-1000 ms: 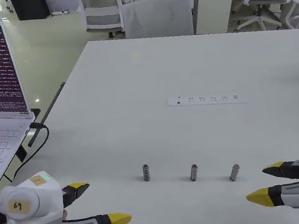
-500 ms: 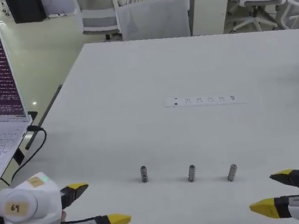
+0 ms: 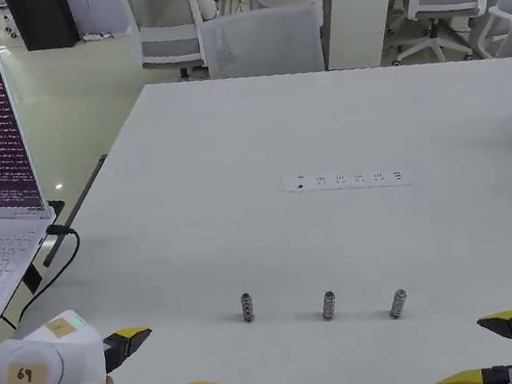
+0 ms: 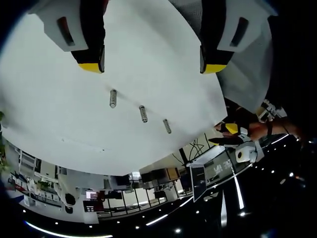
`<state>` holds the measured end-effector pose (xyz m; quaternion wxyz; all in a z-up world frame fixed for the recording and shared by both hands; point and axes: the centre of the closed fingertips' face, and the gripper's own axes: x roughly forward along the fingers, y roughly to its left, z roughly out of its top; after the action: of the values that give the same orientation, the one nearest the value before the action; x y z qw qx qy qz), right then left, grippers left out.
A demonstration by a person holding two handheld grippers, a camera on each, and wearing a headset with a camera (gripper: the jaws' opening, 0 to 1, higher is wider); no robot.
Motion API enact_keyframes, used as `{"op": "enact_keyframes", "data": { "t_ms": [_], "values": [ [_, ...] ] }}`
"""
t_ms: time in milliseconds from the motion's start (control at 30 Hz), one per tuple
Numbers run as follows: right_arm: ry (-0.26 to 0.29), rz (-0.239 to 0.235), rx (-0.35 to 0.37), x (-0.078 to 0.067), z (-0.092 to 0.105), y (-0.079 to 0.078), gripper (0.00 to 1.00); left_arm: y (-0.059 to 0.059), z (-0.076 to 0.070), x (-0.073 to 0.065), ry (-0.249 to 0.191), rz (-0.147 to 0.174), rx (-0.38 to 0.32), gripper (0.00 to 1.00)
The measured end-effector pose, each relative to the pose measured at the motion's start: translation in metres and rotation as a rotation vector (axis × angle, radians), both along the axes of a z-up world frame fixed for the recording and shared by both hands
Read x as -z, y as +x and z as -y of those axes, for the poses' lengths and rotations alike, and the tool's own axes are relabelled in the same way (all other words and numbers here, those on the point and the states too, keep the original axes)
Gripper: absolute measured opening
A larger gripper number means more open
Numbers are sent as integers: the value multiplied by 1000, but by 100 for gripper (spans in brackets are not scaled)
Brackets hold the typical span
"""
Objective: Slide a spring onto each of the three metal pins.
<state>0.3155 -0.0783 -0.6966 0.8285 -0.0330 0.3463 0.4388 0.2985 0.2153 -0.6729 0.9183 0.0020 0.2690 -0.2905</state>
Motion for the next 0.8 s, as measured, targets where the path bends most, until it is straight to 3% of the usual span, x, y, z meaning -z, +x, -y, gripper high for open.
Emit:
{"op": "enact_keyframes", "data": {
  "t_ms": [300, 800],
  "values": [
    [7, -1, 7, 4, -3, -11, 82, -3, 1, -1, 0, 3, 0, 77],
    [33, 5, 24, 2, -6, -15, 85, -10, 0, 2, -14, -1, -25, 78]
  ]
}}
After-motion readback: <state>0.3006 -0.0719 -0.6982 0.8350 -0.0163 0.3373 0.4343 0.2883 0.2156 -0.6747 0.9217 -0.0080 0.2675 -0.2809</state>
